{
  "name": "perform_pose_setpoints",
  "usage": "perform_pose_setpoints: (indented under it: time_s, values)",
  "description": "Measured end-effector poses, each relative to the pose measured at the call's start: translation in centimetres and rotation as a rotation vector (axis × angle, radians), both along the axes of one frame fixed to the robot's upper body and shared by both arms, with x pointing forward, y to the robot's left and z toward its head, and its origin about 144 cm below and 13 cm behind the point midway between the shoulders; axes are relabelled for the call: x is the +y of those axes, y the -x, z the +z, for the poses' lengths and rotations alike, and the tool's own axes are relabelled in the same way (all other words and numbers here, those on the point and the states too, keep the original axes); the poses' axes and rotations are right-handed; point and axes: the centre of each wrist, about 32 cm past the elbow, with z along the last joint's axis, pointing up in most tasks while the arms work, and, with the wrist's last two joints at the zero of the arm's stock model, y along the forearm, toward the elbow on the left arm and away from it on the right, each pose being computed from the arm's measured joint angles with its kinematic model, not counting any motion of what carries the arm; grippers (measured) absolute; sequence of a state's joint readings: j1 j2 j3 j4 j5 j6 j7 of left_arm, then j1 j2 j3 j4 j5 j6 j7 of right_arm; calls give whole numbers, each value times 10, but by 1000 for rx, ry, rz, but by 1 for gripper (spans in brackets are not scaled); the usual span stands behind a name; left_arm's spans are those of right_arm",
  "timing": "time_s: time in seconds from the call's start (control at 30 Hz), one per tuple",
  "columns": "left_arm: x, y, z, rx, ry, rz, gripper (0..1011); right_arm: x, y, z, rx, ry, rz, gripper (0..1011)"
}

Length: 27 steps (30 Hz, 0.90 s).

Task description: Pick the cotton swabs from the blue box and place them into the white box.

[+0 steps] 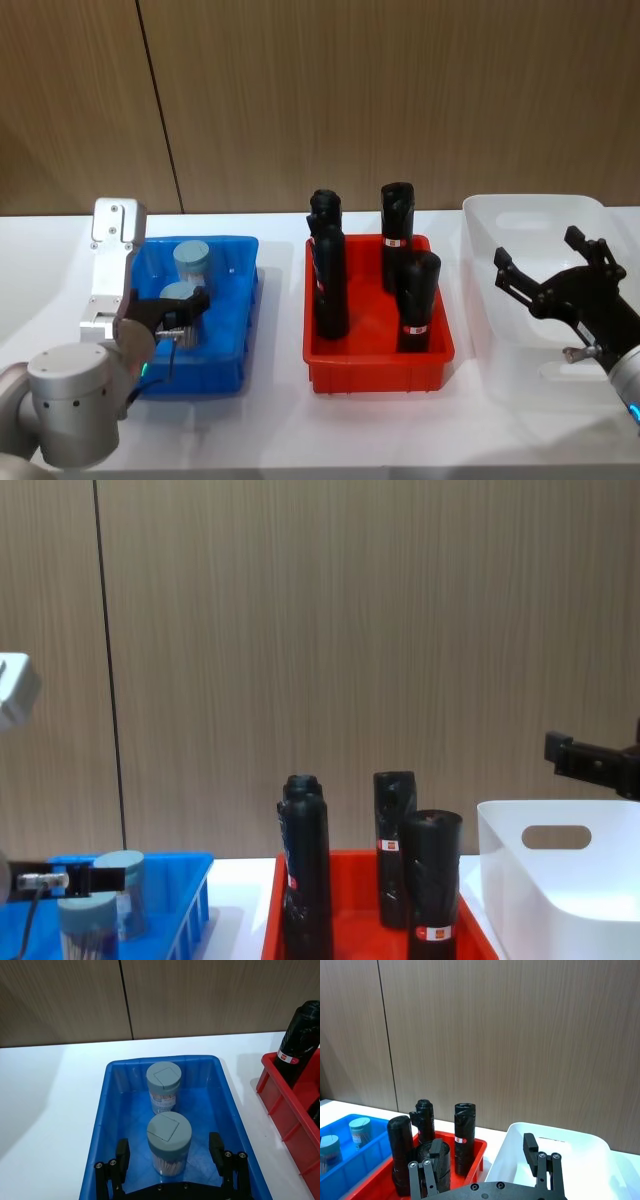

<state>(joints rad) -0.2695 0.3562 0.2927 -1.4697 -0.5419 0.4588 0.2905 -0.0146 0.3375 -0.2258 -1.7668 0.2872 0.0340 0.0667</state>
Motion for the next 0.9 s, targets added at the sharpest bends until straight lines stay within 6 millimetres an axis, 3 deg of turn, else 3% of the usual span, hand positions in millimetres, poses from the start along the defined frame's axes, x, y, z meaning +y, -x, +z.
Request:
perform_pose_setpoints:
  time_s: [0.9]
  values:
    - [9,-33,-9,82,4,-25,1004,0,0,0,0,0,0,1001]
